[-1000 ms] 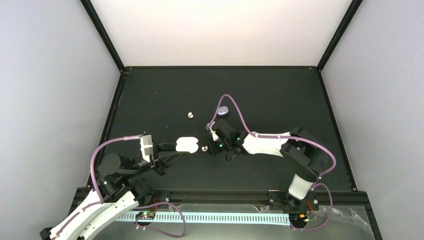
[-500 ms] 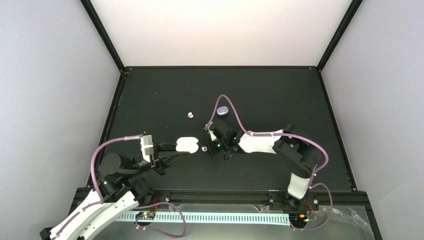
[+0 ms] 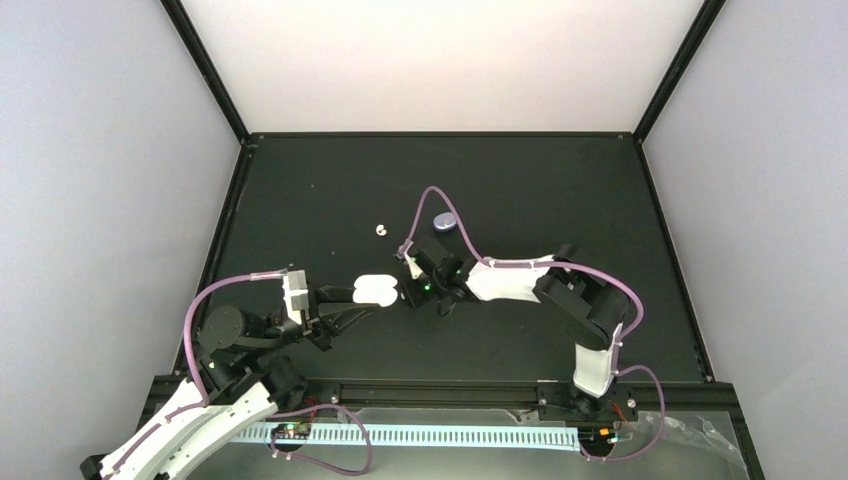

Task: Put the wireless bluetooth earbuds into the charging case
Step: Pick up the earbud from the center of the board.

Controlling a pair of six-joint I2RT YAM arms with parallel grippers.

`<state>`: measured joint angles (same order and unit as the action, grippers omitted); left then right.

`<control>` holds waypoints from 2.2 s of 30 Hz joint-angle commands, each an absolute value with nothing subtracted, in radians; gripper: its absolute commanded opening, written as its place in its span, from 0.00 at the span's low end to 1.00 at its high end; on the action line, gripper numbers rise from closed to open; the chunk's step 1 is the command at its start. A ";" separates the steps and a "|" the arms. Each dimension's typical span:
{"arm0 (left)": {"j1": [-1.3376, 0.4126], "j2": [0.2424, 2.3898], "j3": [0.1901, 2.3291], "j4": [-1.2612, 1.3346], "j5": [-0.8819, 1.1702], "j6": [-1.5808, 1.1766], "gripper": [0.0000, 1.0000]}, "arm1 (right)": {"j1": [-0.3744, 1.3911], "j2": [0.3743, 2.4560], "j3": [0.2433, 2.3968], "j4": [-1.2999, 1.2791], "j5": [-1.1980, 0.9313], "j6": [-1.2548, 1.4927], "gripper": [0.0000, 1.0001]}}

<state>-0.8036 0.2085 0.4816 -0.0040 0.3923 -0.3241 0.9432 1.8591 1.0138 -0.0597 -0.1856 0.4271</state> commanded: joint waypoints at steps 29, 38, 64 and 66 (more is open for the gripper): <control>-0.808 0.190 0.492 -0.014 0.374 -0.317 0.02 | 0.950 1.894 1.203 -0.205 -0.232 0.314 0.23; -0.807 0.190 0.492 -0.018 0.374 -0.317 0.02 | 0.950 1.934 1.246 -0.235 -0.242 0.312 0.23; -0.807 0.177 0.488 -0.033 0.361 -0.316 0.02 | 0.945 1.966 1.241 -0.266 -0.145 0.342 0.23; -0.807 0.175 0.488 -0.034 0.359 -0.316 0.02 | 0.943 1.965 1.240 -0.272 -0.130 0.344 0.22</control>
